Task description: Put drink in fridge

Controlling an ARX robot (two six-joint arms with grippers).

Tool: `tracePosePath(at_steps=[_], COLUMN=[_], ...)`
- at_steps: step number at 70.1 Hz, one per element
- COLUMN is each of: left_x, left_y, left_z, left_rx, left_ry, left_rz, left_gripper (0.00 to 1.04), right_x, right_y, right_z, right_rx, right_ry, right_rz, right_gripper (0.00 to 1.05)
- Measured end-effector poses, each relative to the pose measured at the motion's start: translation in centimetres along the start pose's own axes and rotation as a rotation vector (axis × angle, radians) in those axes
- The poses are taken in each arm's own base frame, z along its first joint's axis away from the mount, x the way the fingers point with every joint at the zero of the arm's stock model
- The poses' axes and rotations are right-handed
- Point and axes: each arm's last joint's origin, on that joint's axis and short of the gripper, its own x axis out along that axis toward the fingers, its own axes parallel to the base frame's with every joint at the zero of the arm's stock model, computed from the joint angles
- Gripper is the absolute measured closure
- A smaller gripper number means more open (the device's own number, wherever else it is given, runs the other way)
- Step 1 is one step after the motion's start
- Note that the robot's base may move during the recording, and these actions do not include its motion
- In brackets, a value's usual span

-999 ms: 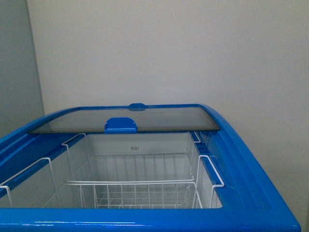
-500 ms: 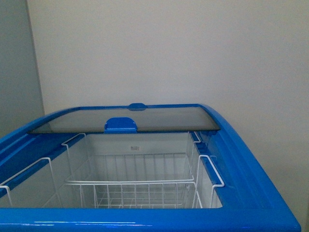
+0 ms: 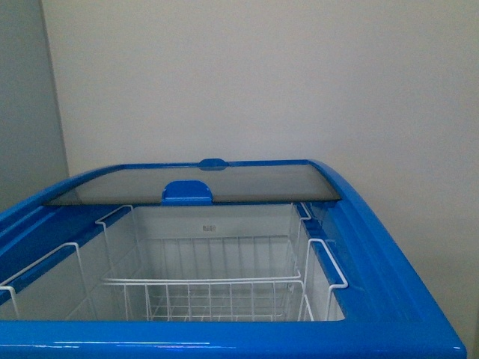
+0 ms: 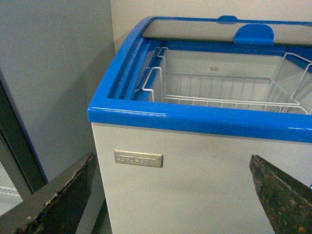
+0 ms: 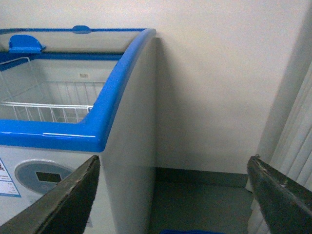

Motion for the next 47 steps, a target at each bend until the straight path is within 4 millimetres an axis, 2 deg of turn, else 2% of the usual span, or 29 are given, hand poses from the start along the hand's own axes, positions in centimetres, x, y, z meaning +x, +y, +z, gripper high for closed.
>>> tracePosePath(at_steps=[47], left_x=[0.0], left_y=[0.0], left_z=[0.0], left_rx=[0.0], left_ry=[0.0], left_rz=[0.0], left_gripper=[0.08], right_x=[0.0], right_y=[0.0], right_z=[0.0], right_rx=[0.0], right_ry=[0.0], right_rz=[0.0], right_gripper=[0.07])
